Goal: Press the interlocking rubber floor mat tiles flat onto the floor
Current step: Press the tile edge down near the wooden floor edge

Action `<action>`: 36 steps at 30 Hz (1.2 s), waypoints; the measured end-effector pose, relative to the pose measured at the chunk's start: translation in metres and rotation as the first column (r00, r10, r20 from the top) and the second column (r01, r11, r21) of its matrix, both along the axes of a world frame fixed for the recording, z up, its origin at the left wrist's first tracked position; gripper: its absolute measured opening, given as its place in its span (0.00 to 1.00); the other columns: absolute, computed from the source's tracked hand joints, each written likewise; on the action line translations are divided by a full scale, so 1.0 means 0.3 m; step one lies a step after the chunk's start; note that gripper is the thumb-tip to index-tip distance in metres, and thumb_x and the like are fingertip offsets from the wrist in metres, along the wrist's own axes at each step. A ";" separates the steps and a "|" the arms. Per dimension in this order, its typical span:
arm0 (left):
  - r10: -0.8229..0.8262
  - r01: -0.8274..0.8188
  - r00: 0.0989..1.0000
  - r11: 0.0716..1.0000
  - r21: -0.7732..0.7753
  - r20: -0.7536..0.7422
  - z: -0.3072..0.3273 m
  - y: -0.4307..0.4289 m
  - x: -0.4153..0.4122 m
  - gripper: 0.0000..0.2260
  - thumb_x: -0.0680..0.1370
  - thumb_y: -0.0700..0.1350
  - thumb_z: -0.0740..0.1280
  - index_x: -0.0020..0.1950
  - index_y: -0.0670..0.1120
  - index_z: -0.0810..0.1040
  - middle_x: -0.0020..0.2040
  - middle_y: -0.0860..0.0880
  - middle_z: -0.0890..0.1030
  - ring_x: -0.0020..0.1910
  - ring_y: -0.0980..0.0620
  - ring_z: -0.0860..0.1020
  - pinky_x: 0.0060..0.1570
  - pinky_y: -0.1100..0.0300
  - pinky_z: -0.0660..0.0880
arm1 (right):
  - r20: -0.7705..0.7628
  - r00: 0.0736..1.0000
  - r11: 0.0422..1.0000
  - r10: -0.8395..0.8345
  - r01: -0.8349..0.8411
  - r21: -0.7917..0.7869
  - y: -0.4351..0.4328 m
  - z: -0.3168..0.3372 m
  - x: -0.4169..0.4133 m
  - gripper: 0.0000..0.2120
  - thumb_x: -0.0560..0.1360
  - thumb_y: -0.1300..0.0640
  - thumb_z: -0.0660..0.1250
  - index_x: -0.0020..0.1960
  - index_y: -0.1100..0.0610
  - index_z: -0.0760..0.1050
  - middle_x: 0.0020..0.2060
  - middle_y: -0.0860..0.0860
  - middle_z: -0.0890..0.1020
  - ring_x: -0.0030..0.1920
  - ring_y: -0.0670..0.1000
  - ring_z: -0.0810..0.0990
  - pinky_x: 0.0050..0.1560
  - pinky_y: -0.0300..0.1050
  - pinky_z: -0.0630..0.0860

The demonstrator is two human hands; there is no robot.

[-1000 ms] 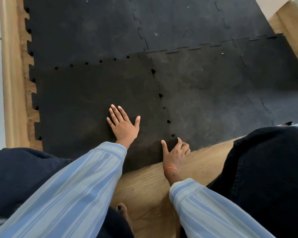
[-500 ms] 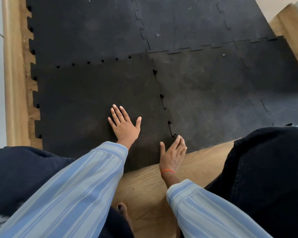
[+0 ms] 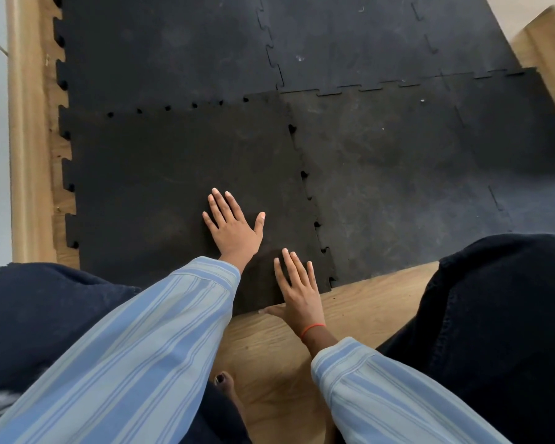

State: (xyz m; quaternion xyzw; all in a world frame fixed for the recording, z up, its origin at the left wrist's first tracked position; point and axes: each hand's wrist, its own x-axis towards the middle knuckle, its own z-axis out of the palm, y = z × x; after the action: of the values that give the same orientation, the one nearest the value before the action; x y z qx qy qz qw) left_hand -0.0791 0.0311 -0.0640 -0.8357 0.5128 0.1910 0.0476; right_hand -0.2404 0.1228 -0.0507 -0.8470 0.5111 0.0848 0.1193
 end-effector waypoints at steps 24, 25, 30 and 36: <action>0.064 -0.063 0.998 0.998 0.019 -0.011 0.014 -0.033 -0.037 0.41 0.78 0.66 0.45 0.77 0.37 0.40 0.78 0.36 0.40 0.77 0.39 0.41 0.75 0.42 0.46 | 0.056 0.802 0.799 -0.594 0.581 0.154 -0.089 0.004 -0.110 0.46 0.73 0.29 0.42 0.76 0.61 0.37 0.76 0.55 0.36 0.77 0.53 0.36 0.78 0.53 0.42; 0.064 -0.064 0.998 0.998 0.019 -0.008 0.012 -0.034 -0.038 0.41 0.78 0.66 0.45 0.77 0.37 0.40 0.78 0.36 0.41 0.77 0.39 0.41 0.75 0.42 0.46 | 0.045 0.789 0.783 -0.613 0.600 0.163 -0.091 0.001 -0.106 0.45 0.74 0.30 0.43 0.76 0.62 0.36 0.76 0.56 0.37 0.77 0.53 0.36 0.78 0.52 0.41; 0.070 -0.070 0.998 0.997 0.023 0.004 0.000 -0.034 -0.038 0.41 0.78 0.68 0.45 0.77 0.37 0.41 0.78 0.36 0.42 0.77 0.39 0.42 0.74 0.42 0.46 | 0.003 0.774 0.765 -0.633 0.625 0.158 -0.102 -0.022 -0.092 0.45 0.75 0.31 0.47 0.76 0.61 0.35 0.77 0.57 0.38 0.77 0.53 0.35 0.77 0.51 0.37; 0.065 -0.066 0.998 0.998 0.010 0.023 -0.011 -0.026 -0.039 0.42 0.77 0.68 0.44 0.77 0.37 0.42 0.78 0.36 0.42 0.77 0.39 0.43 0.74 0.42 0.47 | 0.023 0.751 0.742 -0.660 0.646 0.179 -0.161 -0.006 -0.038 0.44 0.75 0.31 0.45 0.75 0.61 0.33 0.77 0.58 0.38 0.77 0.53 0.34 0.77 0.55 0.37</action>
State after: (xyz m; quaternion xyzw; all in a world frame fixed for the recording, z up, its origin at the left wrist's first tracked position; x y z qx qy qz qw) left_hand -0.0909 0.0234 -0.0674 -0.8539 0.4834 0.1857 0.0518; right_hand -0.2517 0.0745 -0.0527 -0.6045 0.7613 0.0422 0.2306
